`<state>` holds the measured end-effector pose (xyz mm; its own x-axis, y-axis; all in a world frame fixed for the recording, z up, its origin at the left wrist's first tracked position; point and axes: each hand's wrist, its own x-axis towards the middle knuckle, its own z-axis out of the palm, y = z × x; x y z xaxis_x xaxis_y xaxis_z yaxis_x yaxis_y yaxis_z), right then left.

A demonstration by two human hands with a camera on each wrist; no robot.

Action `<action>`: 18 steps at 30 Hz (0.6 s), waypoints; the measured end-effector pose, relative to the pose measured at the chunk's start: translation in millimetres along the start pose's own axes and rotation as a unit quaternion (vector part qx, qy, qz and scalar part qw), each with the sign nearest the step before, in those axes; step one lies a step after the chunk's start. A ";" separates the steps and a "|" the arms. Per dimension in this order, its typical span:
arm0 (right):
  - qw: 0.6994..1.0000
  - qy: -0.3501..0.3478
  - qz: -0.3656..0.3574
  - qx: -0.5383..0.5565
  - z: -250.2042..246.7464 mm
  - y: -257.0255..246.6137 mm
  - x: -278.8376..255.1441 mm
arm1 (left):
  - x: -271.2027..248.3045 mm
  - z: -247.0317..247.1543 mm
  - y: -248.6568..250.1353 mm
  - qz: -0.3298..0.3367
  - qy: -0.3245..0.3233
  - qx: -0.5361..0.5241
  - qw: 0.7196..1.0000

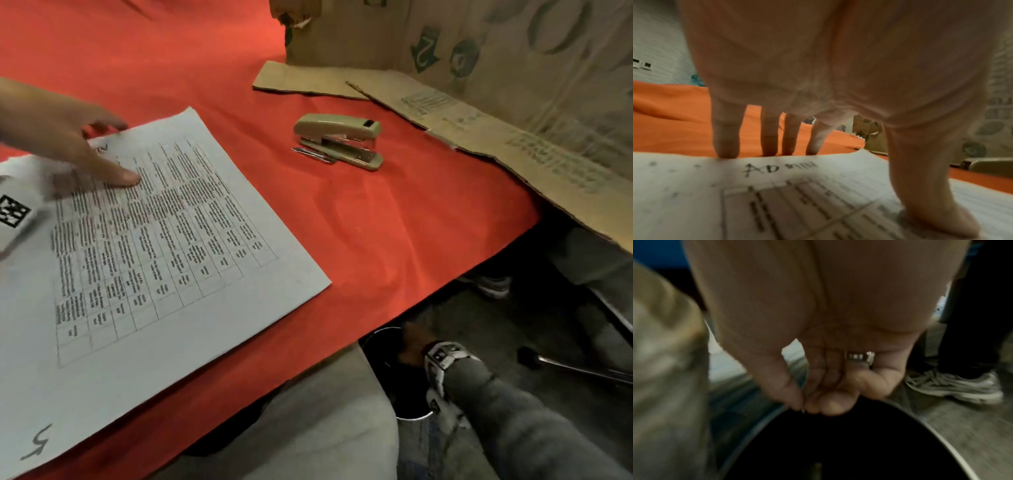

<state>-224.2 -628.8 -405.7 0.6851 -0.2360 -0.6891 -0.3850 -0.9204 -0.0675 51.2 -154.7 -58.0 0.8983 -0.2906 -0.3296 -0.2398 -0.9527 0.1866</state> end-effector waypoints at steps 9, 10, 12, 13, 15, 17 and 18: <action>0.991 0.056 0.061 0.108 28.7 -8.5 23.6 | 21.7 0.2 -3.1 -0.047 0.008 0.023 0.999; 0.989 0.058 0.067 0.116 32.2 -2.5 29.8 | 26.3 1.4 -11.4 -0.043 0.012 0.022 0.999; 0.989 0.068 0.077 0.104 40.1 15.3 47.1 | 35.7 0.5 -24.6 -0.032 0.011 0.034 0.999; 0.990 0.054 0.080 0.101 42.3 23.7 52.7 | 37.4 -1.4 -25.9 -0.030 0.011 0.035 0.999; 0.993 0.058 0.064 0.083 34.4 29.7 42.7 | 28.2 -9.9 -16.4 -0.035 -0.004 0.036 0.999; 0.997 0.053 0.030 0.052 3.2 16.5 -2.1 | 9.9 -16.2 3.9 -0.033 -0.014 0.045 0.998; 0.998 0.048 0.003 0.035 -6.9 18.1 -17.1 | 0.7 -17.4 14.7 -0.027 -0.014 0.051 0.998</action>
<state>-238.6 -643.5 -390.2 0.7375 -0.2739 -0.6173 -0.4298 -0.8954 -0.1162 54.7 -167.4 -39.4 0.9008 -0.2387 -0.3627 -0.2282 -0.9709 0.0724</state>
